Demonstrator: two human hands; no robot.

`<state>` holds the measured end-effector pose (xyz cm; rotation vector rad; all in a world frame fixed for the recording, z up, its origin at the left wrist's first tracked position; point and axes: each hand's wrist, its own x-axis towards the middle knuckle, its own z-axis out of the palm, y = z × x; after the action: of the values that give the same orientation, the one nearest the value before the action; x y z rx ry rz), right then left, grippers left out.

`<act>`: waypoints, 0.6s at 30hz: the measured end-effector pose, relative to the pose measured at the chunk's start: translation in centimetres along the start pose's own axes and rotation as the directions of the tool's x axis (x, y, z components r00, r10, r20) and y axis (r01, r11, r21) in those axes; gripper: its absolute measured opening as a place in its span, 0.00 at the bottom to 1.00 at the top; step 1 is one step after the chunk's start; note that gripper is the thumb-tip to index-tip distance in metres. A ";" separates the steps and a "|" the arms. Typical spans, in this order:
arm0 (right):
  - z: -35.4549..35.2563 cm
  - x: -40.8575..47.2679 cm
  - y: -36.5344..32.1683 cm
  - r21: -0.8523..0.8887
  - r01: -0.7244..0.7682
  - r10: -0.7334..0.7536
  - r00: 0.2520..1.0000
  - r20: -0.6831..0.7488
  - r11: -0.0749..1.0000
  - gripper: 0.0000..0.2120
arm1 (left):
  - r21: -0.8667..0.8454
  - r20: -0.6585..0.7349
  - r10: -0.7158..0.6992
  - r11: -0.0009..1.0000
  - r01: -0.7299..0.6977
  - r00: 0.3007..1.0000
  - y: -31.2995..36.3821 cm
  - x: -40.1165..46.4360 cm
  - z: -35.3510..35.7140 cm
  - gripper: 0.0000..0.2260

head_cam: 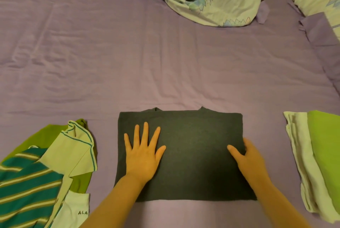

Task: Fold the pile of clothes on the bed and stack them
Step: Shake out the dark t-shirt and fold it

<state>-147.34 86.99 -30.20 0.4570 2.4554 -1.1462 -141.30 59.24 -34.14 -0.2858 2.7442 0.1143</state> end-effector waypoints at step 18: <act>17.6 -8.7 -13.0 0.077 0.343 -0.344 0.853 0.392 0.936 0.38 | -0.866 0.296 0.020 -0.416 0.277 0.955 -5.6 -2.8 -5.9 0.26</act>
<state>-141.84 64.26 -27.92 -0.2194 2.2155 -1.2349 -139.72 53.59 -27.86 -0.9580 1.3450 2.4141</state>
